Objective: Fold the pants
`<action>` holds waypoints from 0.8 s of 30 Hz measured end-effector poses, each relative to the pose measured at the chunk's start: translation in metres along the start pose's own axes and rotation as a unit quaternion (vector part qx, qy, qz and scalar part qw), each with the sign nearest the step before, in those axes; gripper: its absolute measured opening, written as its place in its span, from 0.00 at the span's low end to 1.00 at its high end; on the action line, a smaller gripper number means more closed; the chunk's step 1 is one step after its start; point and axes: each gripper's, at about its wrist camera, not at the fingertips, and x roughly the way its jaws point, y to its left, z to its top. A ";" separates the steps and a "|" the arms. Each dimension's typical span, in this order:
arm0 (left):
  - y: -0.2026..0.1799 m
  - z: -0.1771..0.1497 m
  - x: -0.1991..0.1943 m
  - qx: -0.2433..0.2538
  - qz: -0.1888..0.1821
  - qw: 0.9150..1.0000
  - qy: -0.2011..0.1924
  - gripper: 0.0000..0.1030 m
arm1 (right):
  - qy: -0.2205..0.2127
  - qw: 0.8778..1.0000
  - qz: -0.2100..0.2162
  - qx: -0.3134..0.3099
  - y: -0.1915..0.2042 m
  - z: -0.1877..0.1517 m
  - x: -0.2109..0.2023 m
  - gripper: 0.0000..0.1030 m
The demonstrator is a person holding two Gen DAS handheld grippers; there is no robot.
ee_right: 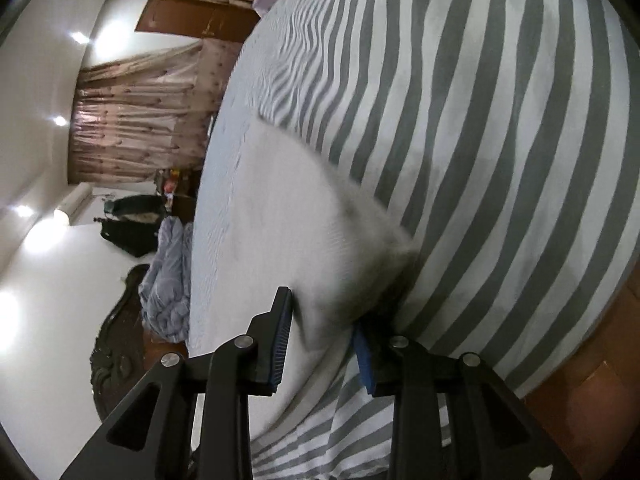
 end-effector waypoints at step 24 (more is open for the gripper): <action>0.003 0.000 0.005 -0.023 -0.091 0.996 0.011 0.57 | 0.048 0.977 0.047 -0.204 0.175 -0.046 0.020 0.19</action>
